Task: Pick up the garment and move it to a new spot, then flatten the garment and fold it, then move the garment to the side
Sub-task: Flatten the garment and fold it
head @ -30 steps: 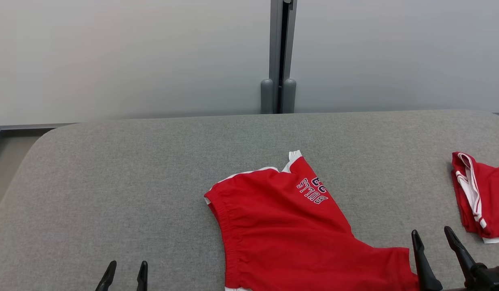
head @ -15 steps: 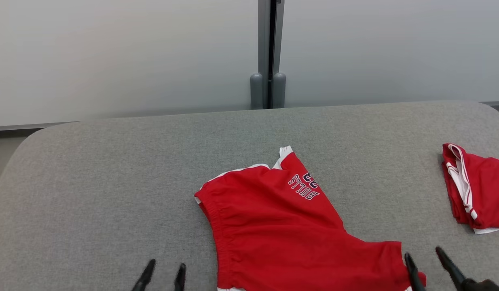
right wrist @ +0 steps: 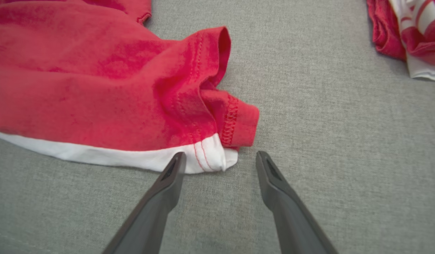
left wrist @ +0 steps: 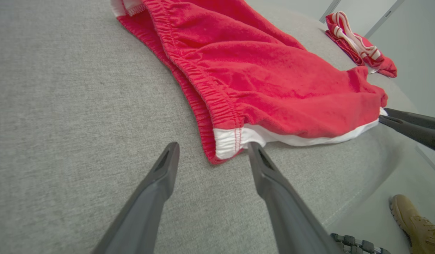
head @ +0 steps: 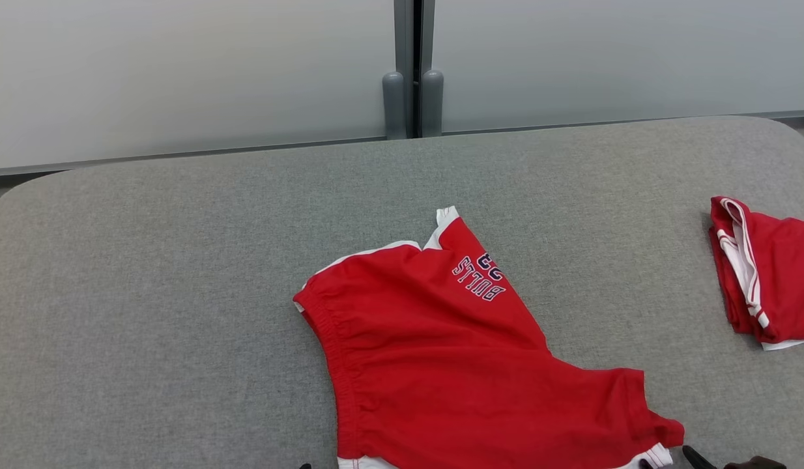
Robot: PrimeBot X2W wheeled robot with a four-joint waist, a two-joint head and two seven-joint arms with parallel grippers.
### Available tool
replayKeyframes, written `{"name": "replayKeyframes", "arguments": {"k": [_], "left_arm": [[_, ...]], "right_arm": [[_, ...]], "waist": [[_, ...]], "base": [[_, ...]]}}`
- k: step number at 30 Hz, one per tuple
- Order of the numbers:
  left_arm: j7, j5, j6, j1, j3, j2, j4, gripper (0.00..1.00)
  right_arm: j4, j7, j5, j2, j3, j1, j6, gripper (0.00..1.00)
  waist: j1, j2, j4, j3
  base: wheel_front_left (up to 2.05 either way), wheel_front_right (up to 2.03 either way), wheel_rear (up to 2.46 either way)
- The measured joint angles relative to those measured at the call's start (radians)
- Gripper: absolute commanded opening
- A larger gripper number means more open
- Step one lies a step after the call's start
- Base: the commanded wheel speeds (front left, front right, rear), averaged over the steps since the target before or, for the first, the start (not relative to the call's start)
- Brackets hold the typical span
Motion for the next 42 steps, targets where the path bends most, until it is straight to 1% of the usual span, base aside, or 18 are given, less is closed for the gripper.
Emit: {"name": "replayKeyframes", "arguments": {"k": [8,16,24,25,26,27,28,29,30,32,34,37,40,42], "left_arm": [[0.004,-0.024,0.000,-0.024,-0.033,0.016,0.028,1.00],[-0.004,-0.049,0.000,-0.058,-0.072,0.020,0.069,1.00],[-0.039,-0.076,0.000,-0.105,-0.121,0.020,0.109,1.00],[-0.042,-0.077,0.000,-0.112,-0.138,0.026,0.111,0.85],[-0.056,-0.077,0.000,-0.119,-0.150,0.030,0.113,0.57],[-0.071,-0.078,0.000,-0.125,-0.153,0.031,0.116,0.38],[-0.078,-0.081,0.000,-0.131,-0.160,0.035,0.121,0.17],[-0.078,-0.081,0.000,-0.131,-0.160,0.035,0.121,0.00],[-0.079,-0.090,0.000,-0.135,-0.172,0.042,0.126,0.00],[-0.087,-0.102,0.000,-0.136,-0.191,0.049,0.129,0.00],[-0.088,-0.124,0.000,-0.142,-0.208,0.063,0.125,0.00],[-0.090,-0.150,0.000,-0.142,-0.210,0.089,0.099,0.00],[-0.093,-0.182,0.000,-0.130,-0.177,0.119,0.002,0.00],[-0.078,-0.213,0.000,-0.116,-0.151,0.148,-0.109,0.00]], "right_arm": [[0.045,-0.026,0.020,0.003,0.027,-0.031,0.000,1.00],[0.073,-0.036,0.032,0.002,0.050,-0.056,0.000,1.00],[0.100,-0.050,0.044,0.000,0.081,-0.093,0.000,1.00],[0.104,-0.050,0.051,0.001,0.086,-0.096,0.000,1.00],[0.107,-0.054,0.057,0.001,0.095,-0.100,0.000,0.87],[0.112,-0.060,0.061,0.003,0.096,-0.104,0.000,0.47],[0.116,-0.062,0.066,0.004,0.101,-0.109,0.000,0.28],[0.116,-0.062,0.066,0.004,0.101,-0.109,0.000,0.05],[0.117,-0.064,0.072,0.002,0.112,-0.113,0.000,0.00],[0.115,-0.077,0.098,0.005,0.129,-0.116,0.000,0.00],[0.109,-0.079,0.120,-0.007,0.150,-0.120,0.000,0.00],[0.058,-0.082,0.198,-0.030,0.161,-0.120,0.000,0.00],[-0.069,-0.079,0.317,-0.064,0.134,-0.111,0.000,0.00],[-0.189,-0.053,0.397,-0.112,0.108,-0.102,0.000,0.00]], "waist": [[0.0000,0.0000,0.006,0.002],[0.0000,0.0000,0.001,0.010],[0.0000,0.0000,-0.016,0.022],[0.0000,0.0000,-0.018,0.022],[0.0000,0.0000,-0.020,0.023],[0.0001,0.0000,-0.021,0.022],[0.0000,0.0000,-0.022,0.021],[0.0000,0.0000,-0.022,0.021],[0.0000,0.0000,-0.024,0.019],[0.0000,0.0000,-0.026,0.016],[0.0000,0.0000,-0.028,0.014],[0.0000,0.0000,-0.031,0.004],[0.0000,0.0000,-0.040,-0.003],[0.0000,0.0000,-0.048,-0.005]], "base": [[0.00,0.00,0.00],[0.00,0.00,0.00],[0.00,0.00,0.00],[0.00,0.00,0.00],[0.00,0.00,0.00],[0.00,0.00,0.00],[0.00,0.00,0.00],[0.00,0.00,0.00],[0.00,0.00,0.00],[0.00,0.00,0.00],[0.00,0.00,0.00],[0.00,0.00,0.00],[0.00,0.00,0.00],[0.00,0.00,0.00]]}}
